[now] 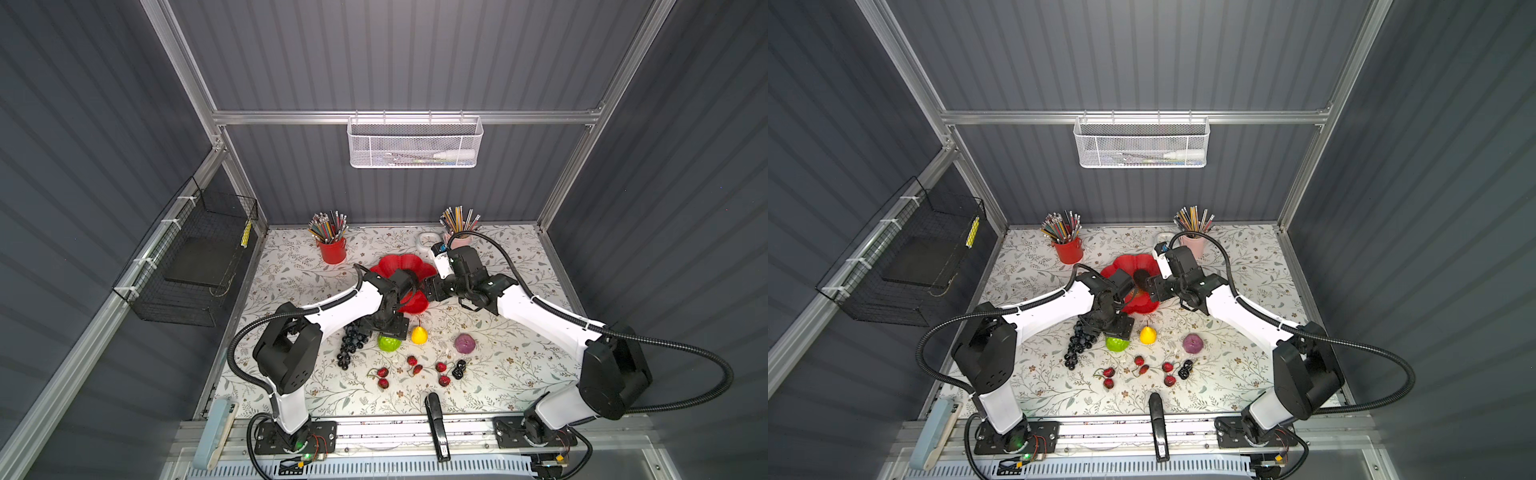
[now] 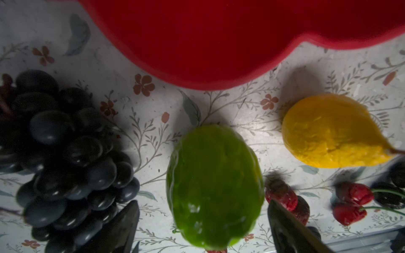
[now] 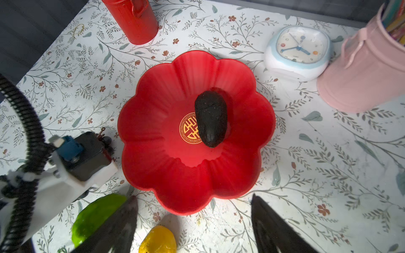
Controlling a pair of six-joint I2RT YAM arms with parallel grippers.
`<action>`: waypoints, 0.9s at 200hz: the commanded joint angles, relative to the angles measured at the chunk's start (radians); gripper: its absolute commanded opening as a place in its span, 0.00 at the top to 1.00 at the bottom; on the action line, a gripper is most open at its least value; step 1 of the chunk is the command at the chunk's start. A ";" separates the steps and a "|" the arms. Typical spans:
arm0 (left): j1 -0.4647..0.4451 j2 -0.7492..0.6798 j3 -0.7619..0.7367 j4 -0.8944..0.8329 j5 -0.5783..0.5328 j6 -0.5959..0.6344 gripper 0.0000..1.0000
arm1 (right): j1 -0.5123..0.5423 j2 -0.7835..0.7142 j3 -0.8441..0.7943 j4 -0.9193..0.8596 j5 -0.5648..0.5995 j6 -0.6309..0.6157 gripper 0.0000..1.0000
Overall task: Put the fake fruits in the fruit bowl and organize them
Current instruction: 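Reach the left gripper down and grasp the green citron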
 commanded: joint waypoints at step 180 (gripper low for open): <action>-0.004 0.066 -0.076 0.129 0.069 0.026 0.36 | -0.002 -0.004 -0.024 0.016 0.006 0.002 0.19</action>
